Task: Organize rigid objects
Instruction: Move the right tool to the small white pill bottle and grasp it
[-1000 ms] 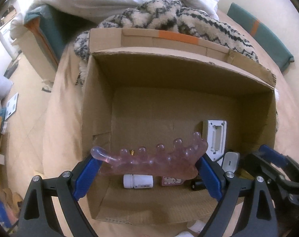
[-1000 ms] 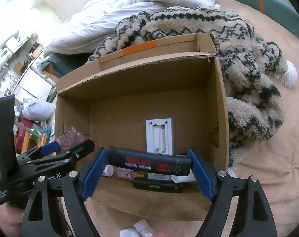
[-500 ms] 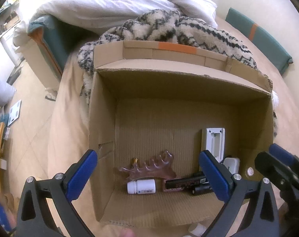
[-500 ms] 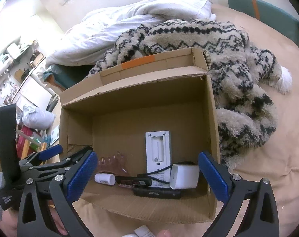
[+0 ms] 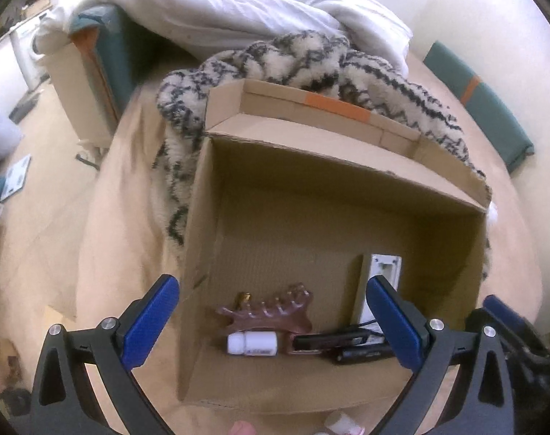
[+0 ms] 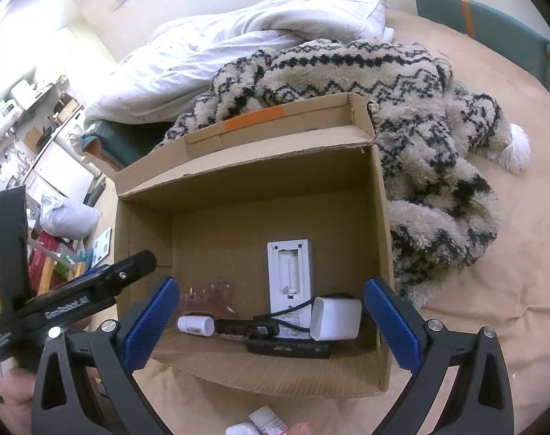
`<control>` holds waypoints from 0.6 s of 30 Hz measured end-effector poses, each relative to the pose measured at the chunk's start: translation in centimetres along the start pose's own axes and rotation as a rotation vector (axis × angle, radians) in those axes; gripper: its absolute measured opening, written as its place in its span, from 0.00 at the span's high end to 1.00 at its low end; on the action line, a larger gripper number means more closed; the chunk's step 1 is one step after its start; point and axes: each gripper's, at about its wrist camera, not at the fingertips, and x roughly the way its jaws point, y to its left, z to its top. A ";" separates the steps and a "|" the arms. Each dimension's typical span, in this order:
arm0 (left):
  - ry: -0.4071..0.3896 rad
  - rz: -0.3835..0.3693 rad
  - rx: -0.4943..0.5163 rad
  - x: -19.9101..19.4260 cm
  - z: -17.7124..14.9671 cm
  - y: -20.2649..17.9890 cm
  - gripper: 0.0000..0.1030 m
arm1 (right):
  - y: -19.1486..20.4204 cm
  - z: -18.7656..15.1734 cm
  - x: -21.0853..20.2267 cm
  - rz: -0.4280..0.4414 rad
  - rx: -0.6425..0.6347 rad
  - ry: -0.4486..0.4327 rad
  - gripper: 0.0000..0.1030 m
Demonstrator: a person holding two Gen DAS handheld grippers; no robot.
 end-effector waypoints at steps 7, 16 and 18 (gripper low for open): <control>0.024 -0.046 -0.010 -1.0 -0.3 0.2 0.00 | 0.5 -0.3 -0.7 0.010 -0.006 0.021 0.00; 0.005 0.029 0.082 -4.9 -3.2 0.8 0.00 | 0.1 -1.7 -2.4 0.017 0.014 0.081 0.00; 0.019 0.038 0.083 -5.4 -4.5 1.2 0.00 | 0.1 -2.7 -2.3 0.028 0.017 0.131 0.00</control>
